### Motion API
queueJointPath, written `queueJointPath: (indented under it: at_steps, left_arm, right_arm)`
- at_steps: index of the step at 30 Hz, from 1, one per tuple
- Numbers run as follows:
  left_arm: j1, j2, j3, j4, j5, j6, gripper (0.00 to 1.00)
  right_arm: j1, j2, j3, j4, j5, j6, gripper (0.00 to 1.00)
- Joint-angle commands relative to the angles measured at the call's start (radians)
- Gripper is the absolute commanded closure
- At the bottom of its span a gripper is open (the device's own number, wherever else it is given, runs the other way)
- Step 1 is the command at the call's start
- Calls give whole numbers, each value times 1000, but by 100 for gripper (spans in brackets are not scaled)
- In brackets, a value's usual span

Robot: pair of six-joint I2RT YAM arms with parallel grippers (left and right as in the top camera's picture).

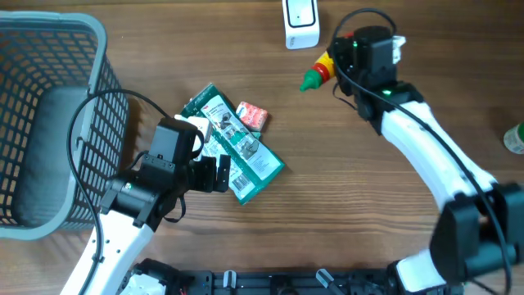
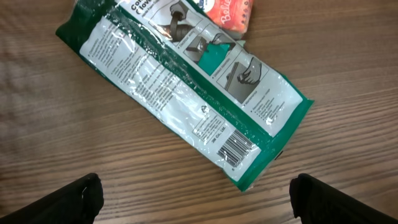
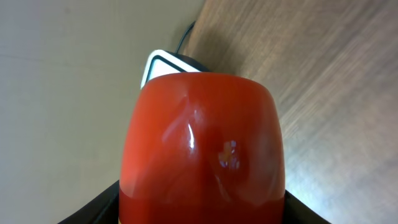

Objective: Scan the item barcode
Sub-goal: 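Lift the Sriracha bottle and carry it up to the scanner, then carry the Sriracha bottle to the right edge and lay it down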

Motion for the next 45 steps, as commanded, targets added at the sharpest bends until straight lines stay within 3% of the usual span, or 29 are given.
queueJointPath:
  at_steps: [1, 12, 19, 34, 45]
  left_arm:
    - [5, 0, -3, 0, 15, 16, 0]
    - [5, 0, -3, 0, 15, 16, 0]
    - [5, 0, -3, 0, 15, 16, 0]
    - [5, 0, -3, 0, 15, 16, 0]
    - [5, 0, -3, 0, 15, 16, 0]
  right_arm:
    - [-1, 114, 107, 39, 74, -28, 59]
    - [0, 480, 618, -40, 169, -179, 57]
    - [2, 671, 841, -27, 183, -206, 58]
    - [4, 779, 907, 64, 187, -199, 55]
    - [-105, 647, 977, -311, 168, -145, 55]
